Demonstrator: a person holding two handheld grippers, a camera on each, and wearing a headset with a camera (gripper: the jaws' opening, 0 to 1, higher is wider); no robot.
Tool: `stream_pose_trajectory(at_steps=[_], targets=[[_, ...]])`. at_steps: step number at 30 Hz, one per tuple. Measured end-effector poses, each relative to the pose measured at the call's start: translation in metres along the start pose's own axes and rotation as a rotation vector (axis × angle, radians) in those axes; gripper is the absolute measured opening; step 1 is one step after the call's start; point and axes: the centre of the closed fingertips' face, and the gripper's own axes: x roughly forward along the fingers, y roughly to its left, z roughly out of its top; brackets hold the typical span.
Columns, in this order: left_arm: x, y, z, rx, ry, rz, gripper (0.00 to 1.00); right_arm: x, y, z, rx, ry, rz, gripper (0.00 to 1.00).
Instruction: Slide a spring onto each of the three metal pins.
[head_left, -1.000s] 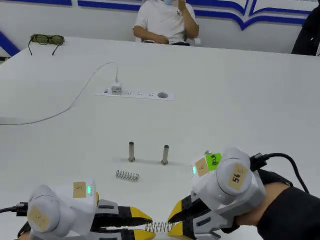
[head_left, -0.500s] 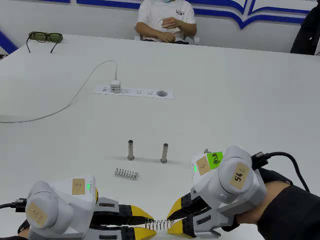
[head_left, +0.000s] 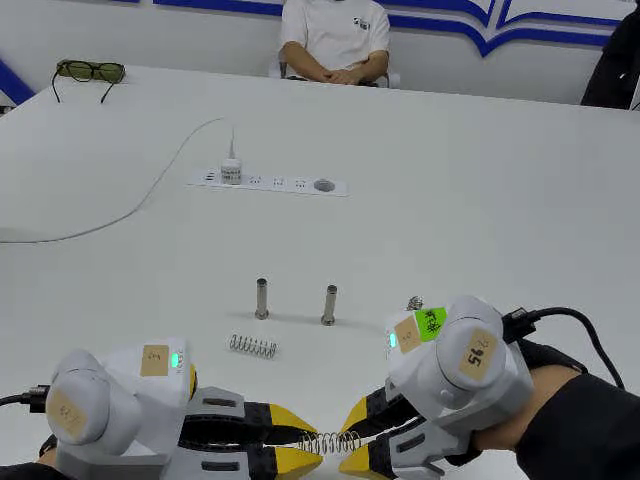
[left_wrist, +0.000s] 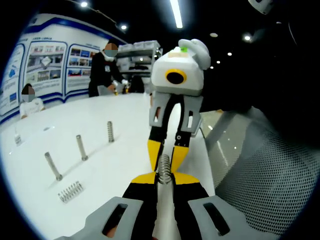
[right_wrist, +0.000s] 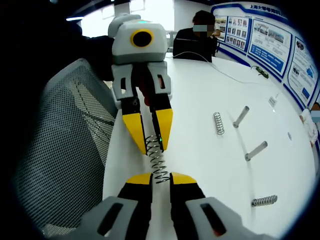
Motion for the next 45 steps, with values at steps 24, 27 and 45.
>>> stream_pose_trajectory(at_steps=[24,27,45], targets=[[-0.001,0.004,-0.008,-0.005,0.023,0.017,0.1,-0.02,0.003,0.049,0.045,-0.148,0.027,0.13],[-0.002,0.005,-0.008,-0.004,0.022,0.023,0.11,-0.019,0.003,0.051,0.035,-0.138,0.024,0.12],[-0.007,0.018,-0.01,-0.031,0.017,0.088,0.23,-0.023,-0.02,0.048,-0.018,-0.035,-0.044,0.12]])
